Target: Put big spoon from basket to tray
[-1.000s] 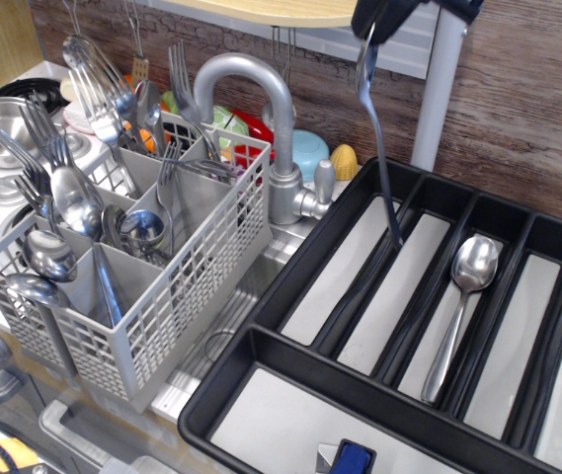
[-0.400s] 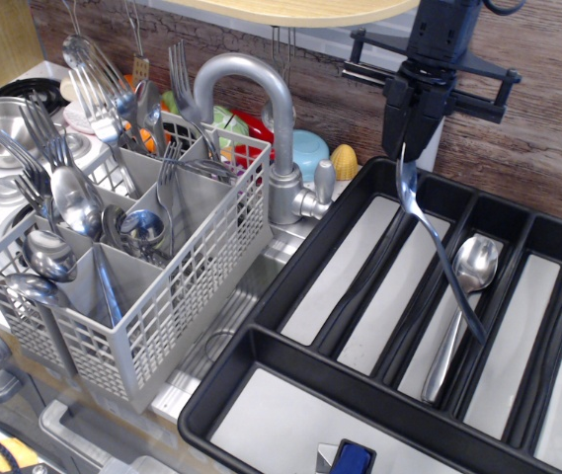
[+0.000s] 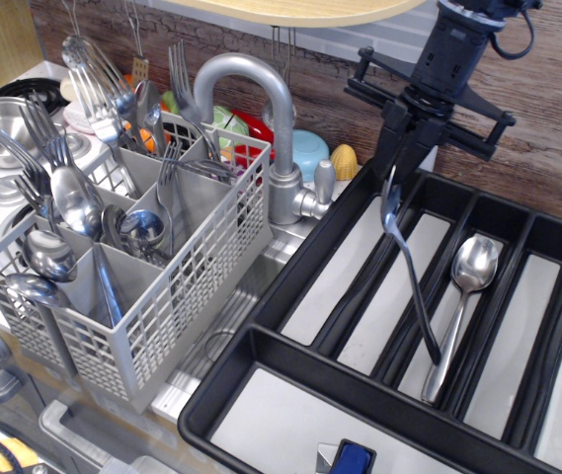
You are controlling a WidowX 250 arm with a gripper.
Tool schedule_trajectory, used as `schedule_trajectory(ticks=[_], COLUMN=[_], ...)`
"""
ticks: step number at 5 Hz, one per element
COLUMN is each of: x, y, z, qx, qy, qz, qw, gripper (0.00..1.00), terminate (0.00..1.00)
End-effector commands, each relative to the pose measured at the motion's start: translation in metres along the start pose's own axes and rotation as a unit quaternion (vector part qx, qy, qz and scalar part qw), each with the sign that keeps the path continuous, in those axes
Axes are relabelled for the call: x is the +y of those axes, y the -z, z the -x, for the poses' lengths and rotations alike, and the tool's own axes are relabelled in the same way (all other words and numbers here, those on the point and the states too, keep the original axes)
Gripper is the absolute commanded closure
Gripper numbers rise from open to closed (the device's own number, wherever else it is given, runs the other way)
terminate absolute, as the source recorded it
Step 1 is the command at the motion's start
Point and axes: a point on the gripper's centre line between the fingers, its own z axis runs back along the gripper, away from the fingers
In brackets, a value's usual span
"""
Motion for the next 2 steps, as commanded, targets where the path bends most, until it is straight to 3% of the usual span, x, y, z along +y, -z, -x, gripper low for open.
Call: schedule_trajectory(ticks=[1, 2], x=[0.005, 0.000], y=[0.006, 0.024], z=[0.007, 0.013], qx=[-0.050, -0.088], qy=[-0.011, -0.019], qz=[-0.012, -0.039], qw=[0.9986, 0.9952], gripper=[1.00, 1.00], terminate=[0.00, 1.00])
